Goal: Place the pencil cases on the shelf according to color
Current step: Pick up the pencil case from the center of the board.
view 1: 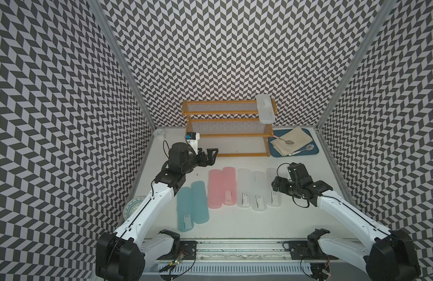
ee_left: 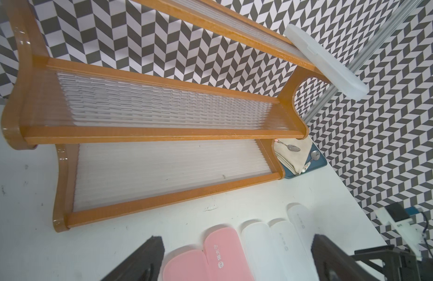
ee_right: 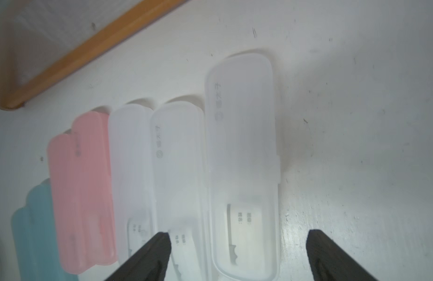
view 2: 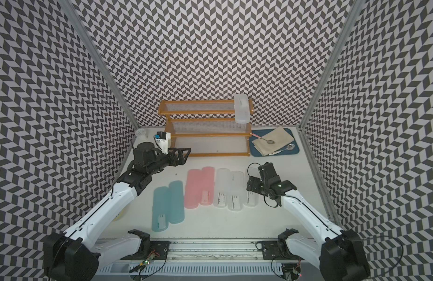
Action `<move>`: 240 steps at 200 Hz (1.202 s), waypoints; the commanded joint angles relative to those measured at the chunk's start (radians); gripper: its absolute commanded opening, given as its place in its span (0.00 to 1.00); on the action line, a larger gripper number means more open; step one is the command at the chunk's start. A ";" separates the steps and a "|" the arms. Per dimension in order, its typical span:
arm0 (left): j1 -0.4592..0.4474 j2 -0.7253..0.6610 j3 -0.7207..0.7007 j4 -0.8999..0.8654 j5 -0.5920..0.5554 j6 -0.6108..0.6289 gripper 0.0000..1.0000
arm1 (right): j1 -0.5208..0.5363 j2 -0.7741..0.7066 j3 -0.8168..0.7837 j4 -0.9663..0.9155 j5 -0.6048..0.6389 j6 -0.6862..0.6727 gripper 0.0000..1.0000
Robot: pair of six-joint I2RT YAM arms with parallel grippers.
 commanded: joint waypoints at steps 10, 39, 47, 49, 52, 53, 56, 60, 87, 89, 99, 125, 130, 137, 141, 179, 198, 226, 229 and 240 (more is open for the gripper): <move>0.058 -0.018 -0.012 0.026 0.034 -0.032 1.00 | 0.053 0.055 -0.040 0.075 0.045 0.050 0.92; 0.102 -0.001 -0.009 0.042 0.113 -0.049 1.00 | 0.088 0.112 -0.058 0.114 0.046 0.059 0.92; 0.105 -0.001 -0.009 0.042 0.116 -0.051 1.00 | 0.092 0.122 -0.057 0.119 0.049 0.057 0.92; 0.105 -0.002 -0.010 0.042 0.116 -0.052 1.00 | 0.092 0.123 -0.057 0.120 0.050 0.058 0.92; 0.105 -0.004 -0.011 0.043 0.117 -0.052 1.00 | 0.094 0.125 -0.056 0.120 0.052 0.055 0.92; 0.105 -0.003 -0.013 0.044 0.116 -0.052 1.00 | 0.094 0.126 -0.057 0.119 0.053 0.055 0.92; 0.105 -0.005 -0.017 0.048 0.116 -0.052 1.00 | 0.095 0.128 -0.056 0.117 0.057 0.054 0.92; 0.105 -0.007 -0.021 0.054 0.117 -0.052 1.00 | 0.096 0.132 -0.056 0.113 0.063 0.052 0.92; 0.105 -0.011 -0.032 0.075 0.149 -0.052 0.99 | 0.097 0.151 -0.054 0.082 0.103 0.038 0.92; 0.105 -0.009 -0.031 0.076 0.151 -0.052 1.00 | 0.098 0.153 -0.055 0.085 0.100 0.035 0.92; 0.105 -0.007 -0.031 0.076 0.159 -0.052 0.99 | 0.097 0.164 -0.068 0.105 0.082 0.025 0.92; 0.105 -0.006 -0.029 0.074 0.155 -0.052 1.00 | 0.099 0.195 -0.072 0.100 0.110 0.025 0.92; 0.105 -0.006 -0.030 0.076 0.158 -0.052 1.00 | 0.099 0.196 -0.071 0.096 0.121 0.025 0.92; 0.105 -0.005 -0.029 0.076 0.162 -0.052 1.00 | 0.099 0.196 -0.067 0.088 0.138 0.023 0.92; 0.105 -0.007 -0.029 0.076 0.163 -0.052 1.00 | 0.099 0.196 -0.064 0.079 0.154 0.024 0.92; 0.105 0.006 -0.037 0.093 0.208 -0.097 1.00 | 0.060 0.198 -0.027 0.036 0.236 0.034 0.97; 0.105 0.017 -0.031 0.092 0.231 -0.108 1.00 | 0.043 0.201 0.011 0.002 0.223 0.013 0.96; 0.105 0.000 -0.037 0.092 0.224 -0.107 1.00 | 0.065 0.130 0.027 -0.016 0.148 0.018 0.93; 0.105 -0.002 -0.038 0.092 0.222 -0.107 1.00 | 0.070 0.115 0.023 -0.011 0.133 0.013 0.93; 0.105 -0.008 -0.040 0.095 0.218 -0.106 1.00 | 0.079 0.071 0.011 0.017 0.076 -0.005 0.93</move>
